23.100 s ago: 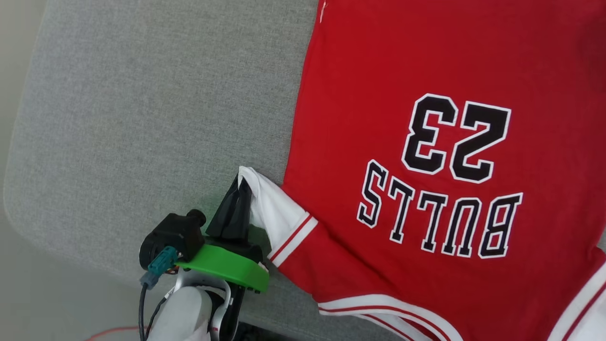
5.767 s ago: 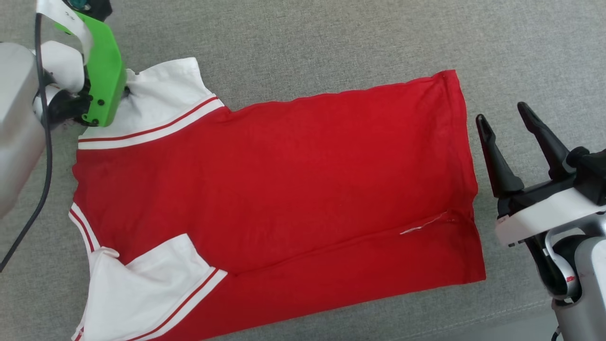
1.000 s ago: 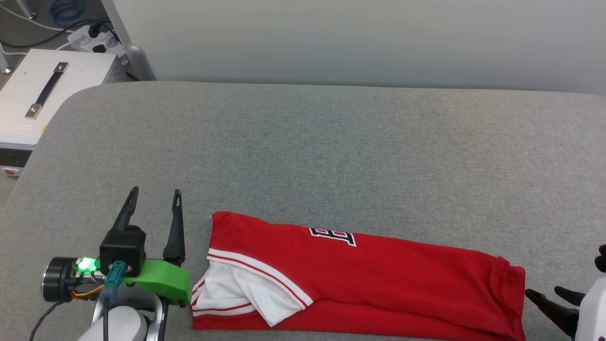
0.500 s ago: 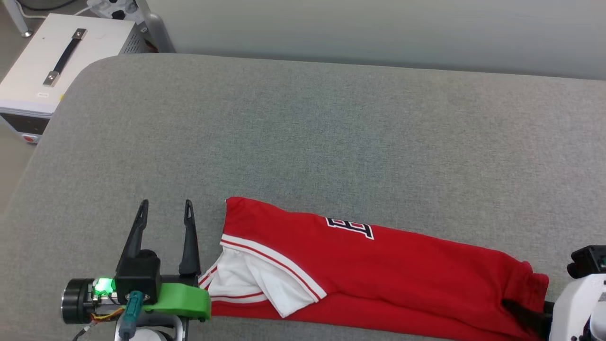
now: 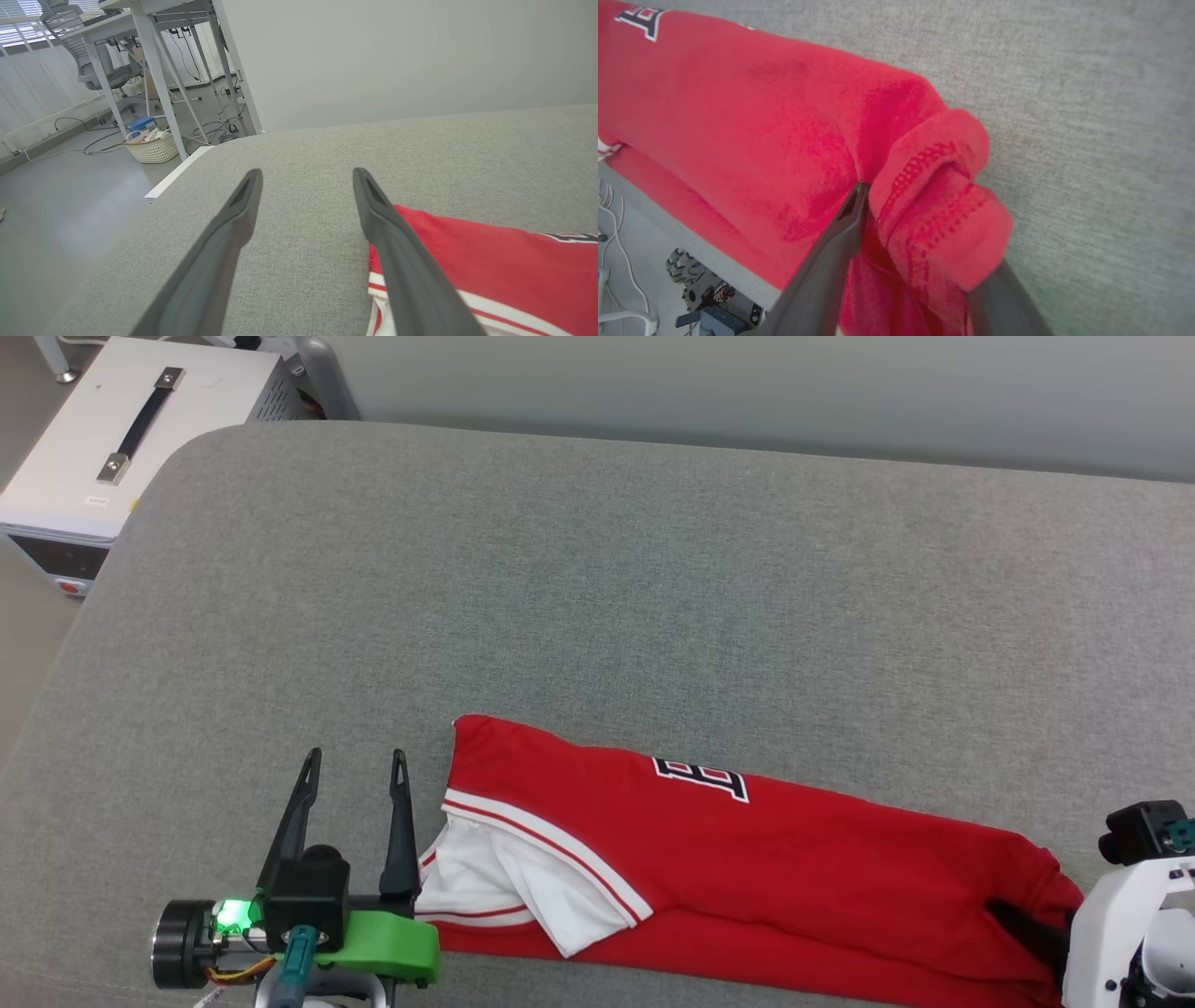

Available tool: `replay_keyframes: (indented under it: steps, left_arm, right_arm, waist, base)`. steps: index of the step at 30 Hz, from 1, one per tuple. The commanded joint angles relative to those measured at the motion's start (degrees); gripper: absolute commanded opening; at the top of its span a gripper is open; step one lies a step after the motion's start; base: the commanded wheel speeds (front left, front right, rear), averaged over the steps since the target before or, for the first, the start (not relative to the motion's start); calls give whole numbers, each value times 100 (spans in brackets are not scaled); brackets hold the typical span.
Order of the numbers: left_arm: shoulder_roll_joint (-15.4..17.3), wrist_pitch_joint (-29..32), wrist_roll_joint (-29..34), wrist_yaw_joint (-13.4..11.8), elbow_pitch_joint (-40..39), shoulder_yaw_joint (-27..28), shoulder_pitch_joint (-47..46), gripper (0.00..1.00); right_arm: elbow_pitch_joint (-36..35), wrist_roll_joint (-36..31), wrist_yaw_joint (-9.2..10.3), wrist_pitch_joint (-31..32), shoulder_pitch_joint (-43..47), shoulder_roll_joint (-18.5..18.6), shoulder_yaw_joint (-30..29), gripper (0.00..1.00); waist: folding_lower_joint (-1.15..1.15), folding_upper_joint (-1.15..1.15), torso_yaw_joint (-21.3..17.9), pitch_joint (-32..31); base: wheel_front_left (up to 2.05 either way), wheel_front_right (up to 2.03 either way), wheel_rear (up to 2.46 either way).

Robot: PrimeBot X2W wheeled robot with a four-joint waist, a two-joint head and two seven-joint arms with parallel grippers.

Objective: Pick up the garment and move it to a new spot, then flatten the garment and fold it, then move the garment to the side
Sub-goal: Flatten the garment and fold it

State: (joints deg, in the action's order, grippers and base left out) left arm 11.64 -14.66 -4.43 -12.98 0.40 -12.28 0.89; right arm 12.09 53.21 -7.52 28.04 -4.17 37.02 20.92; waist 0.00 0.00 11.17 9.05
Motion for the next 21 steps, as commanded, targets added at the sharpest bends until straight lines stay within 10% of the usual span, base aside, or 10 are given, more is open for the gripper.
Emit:
replay_keyframes:
  steps: [1, 21]
  left_arm:
    - [-81, -33, 92, 53, 18, 99, 119, 100]
    - [-197, -34, 392, 229, -17, 269, 241, 100]
  right_arm:
    - [164, 18, 3, -124, -43, -39, 99, 0]
    - [1071, 68, 3, -311, 92, 856, -1205, 0]
  waist:
    - [0, 0, -55, -38]
    - [0, 0, -337, -213]
  base:
    - [0, 0, 0]
    - [0, 0, 0]
